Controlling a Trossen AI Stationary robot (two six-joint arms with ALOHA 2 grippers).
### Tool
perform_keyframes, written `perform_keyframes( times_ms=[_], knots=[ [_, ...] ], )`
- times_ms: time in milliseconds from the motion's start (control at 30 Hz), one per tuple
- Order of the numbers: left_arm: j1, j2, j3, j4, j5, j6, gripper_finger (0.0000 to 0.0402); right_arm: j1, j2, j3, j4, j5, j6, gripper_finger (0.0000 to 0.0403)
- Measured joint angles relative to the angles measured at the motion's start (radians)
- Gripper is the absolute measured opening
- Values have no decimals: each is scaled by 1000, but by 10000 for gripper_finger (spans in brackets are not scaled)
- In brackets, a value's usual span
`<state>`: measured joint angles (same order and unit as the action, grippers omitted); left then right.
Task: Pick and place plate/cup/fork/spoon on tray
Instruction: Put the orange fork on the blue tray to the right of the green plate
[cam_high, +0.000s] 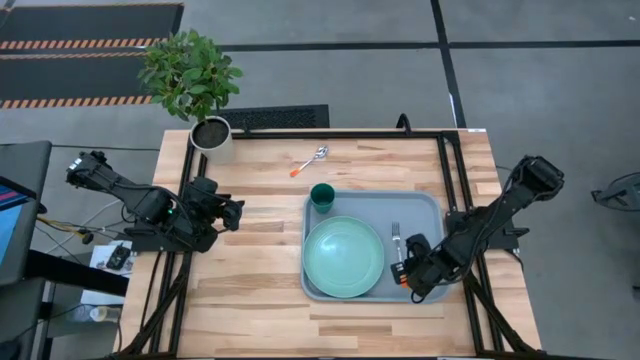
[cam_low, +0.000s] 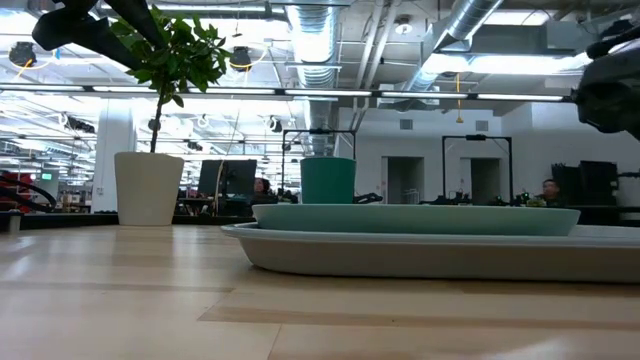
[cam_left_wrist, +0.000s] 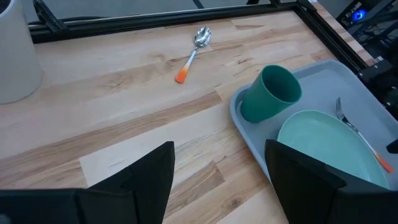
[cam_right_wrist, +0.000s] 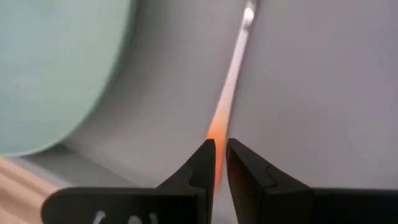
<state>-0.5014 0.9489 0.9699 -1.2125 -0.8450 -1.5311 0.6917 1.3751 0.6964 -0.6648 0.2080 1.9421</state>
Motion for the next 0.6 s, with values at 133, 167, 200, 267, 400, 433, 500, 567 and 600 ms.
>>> perform_keyframes(
  times_ms=[133,167,200,267,400,433,500,567,600],
  knots=[
    [0,0,0,0,-1,1,238,23,33,0,26,-13,37,65],
    [0,0,0,0,-1,1,238,29,35,0,34,-13,46,65],
    [0,0,0,0,-1,1,238,33,37,0,42,-13,53,65],
    [0,0,0,0,-2,2,238,43,38,0,46,-13,71,65],
    [0,0,0,0,-7,8,238,50,38,0,53,-17,75,65],
    [0,0,0,0,-7,8,238,53,38,0,53,-17,76,65],
    [0,0,0,0,-7,8,238,54,38,0,52,-17,77,65],
    [0,0,0,0,-7,8,238,53,39,0,53,-17,77,65],
    [0,0,0,0,-7,8,238,53,44,0,53,-17,77,65]
  ],
)
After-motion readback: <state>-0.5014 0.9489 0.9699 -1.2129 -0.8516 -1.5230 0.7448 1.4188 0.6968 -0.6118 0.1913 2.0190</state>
